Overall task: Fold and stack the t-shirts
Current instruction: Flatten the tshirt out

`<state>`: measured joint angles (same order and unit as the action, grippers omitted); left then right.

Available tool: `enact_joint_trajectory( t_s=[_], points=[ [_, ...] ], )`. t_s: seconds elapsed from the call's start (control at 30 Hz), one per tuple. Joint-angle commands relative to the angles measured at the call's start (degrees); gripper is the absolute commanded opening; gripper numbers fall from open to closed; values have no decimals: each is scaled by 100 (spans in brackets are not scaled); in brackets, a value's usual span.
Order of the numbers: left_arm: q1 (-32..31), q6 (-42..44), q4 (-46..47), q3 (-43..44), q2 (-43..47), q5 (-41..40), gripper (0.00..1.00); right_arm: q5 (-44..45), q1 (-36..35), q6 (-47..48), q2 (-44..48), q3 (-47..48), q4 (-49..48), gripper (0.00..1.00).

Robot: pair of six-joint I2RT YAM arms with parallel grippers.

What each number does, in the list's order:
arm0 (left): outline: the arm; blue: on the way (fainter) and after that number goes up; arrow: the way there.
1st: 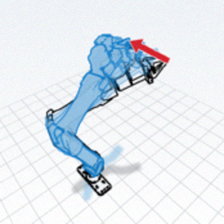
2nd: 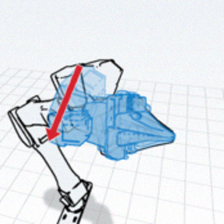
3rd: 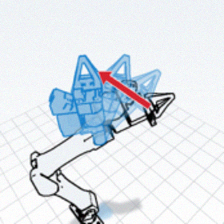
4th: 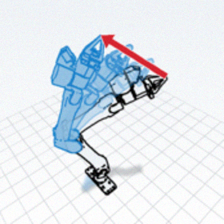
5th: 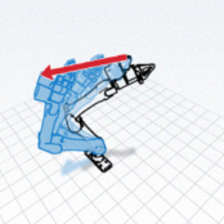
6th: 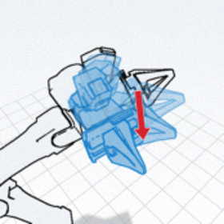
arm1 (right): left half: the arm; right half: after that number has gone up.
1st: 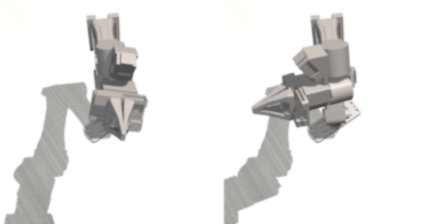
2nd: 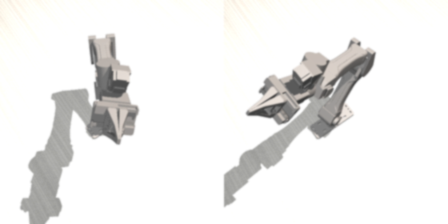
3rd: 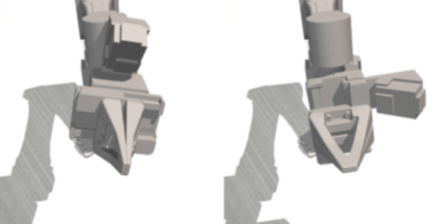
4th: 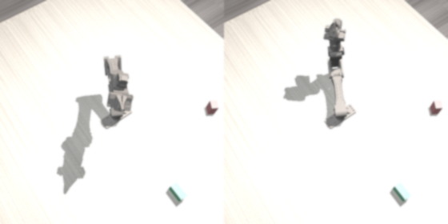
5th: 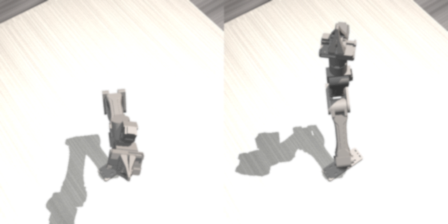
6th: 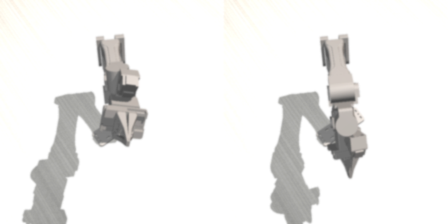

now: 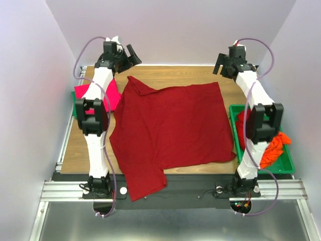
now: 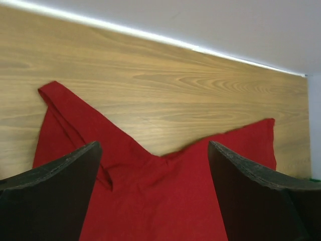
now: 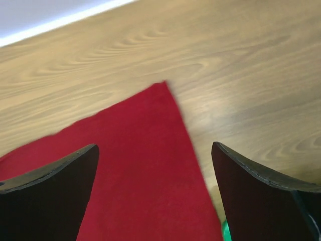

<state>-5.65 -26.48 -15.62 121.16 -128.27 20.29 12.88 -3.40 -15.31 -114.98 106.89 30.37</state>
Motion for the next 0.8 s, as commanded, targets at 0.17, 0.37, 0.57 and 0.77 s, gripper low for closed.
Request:
enact_joint_trajectory(
  t_s=[0.17,0.37,0.57,0.77],
  points=[
    [-788,970,-29,-2048,2638,-290,99,-2244,-363,169,1767,-1879,-479,97],
    [-1236,688,287,-3397,2983,-289,99,-2668,-943,46,1883,-2875,-848,96],
    [-1289,345,244,-3767,2825,-596,99,-2537,-1101,-130,1549,-3034,-1015,95],
    [-1289,556,155,-3995,2834,-1203,99,-1931,-1339,72,1330,-2955,-1007,95]
  ],
)
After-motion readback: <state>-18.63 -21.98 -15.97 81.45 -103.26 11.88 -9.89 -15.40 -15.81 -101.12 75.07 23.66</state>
